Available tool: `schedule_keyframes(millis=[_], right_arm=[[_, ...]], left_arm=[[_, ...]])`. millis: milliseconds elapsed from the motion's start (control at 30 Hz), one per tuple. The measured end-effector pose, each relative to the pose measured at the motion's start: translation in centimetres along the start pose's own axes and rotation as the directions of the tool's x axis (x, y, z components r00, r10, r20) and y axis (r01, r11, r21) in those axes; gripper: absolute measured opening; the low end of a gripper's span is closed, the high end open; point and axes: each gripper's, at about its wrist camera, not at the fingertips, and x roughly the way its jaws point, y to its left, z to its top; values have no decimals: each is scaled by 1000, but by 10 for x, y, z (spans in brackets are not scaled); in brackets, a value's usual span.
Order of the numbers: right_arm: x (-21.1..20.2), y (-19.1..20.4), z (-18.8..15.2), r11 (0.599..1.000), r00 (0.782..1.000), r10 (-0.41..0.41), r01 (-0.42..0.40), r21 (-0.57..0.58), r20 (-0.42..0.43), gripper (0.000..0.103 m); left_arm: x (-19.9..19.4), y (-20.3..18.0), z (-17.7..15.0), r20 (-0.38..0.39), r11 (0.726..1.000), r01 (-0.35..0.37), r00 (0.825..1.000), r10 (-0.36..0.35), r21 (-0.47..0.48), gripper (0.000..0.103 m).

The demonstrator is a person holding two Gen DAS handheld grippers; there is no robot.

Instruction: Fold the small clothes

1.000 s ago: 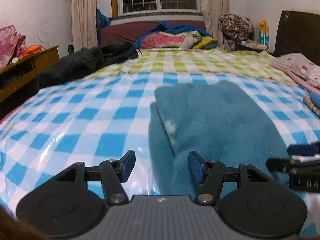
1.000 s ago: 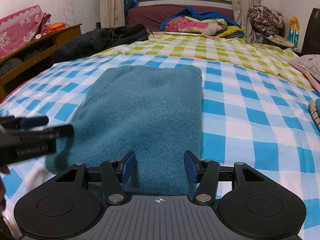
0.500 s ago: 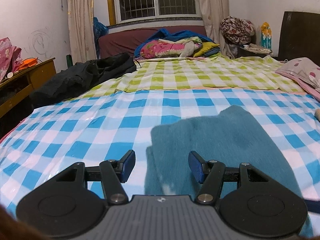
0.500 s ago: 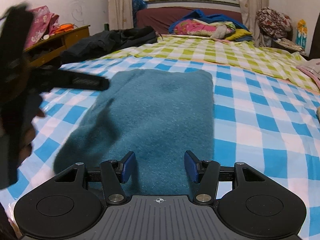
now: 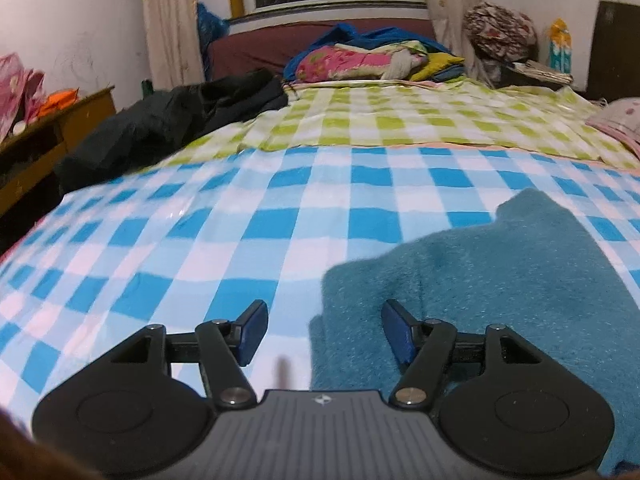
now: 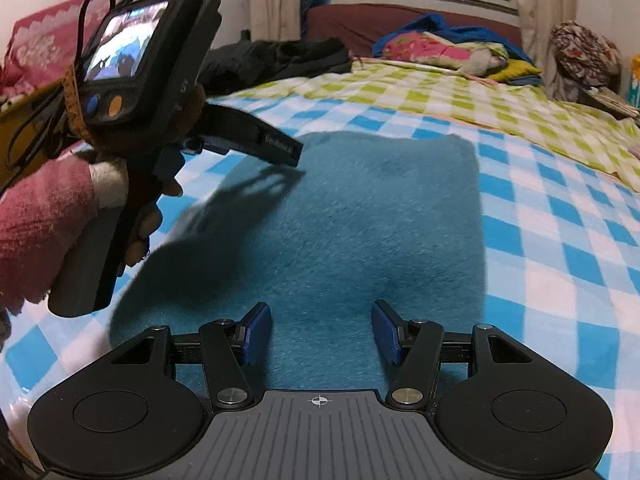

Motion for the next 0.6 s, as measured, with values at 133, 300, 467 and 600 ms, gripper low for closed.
schedule_keyframes(millis=[133,300,467,600], right_arm=[[6,15,-5,999,1000,-13,14,-43,13,58],[3,4,-3,999,1000,29,-29,13,11,59],[-24,-12,-10,996,997,50,-54,75,53,57],[-45,-19,-21,994,996,31,-40,105,85,60]], left_arm=[[5,4,-2,-8,1000,-17,1000,17,-15,77],[4,5,0,-26,999,-28,999,27,-39,78],[-12,2,2,-19,999,-46,999,45,-19,78],[-31,8,-3,-6,999,-30,1000,30,-27,78]])
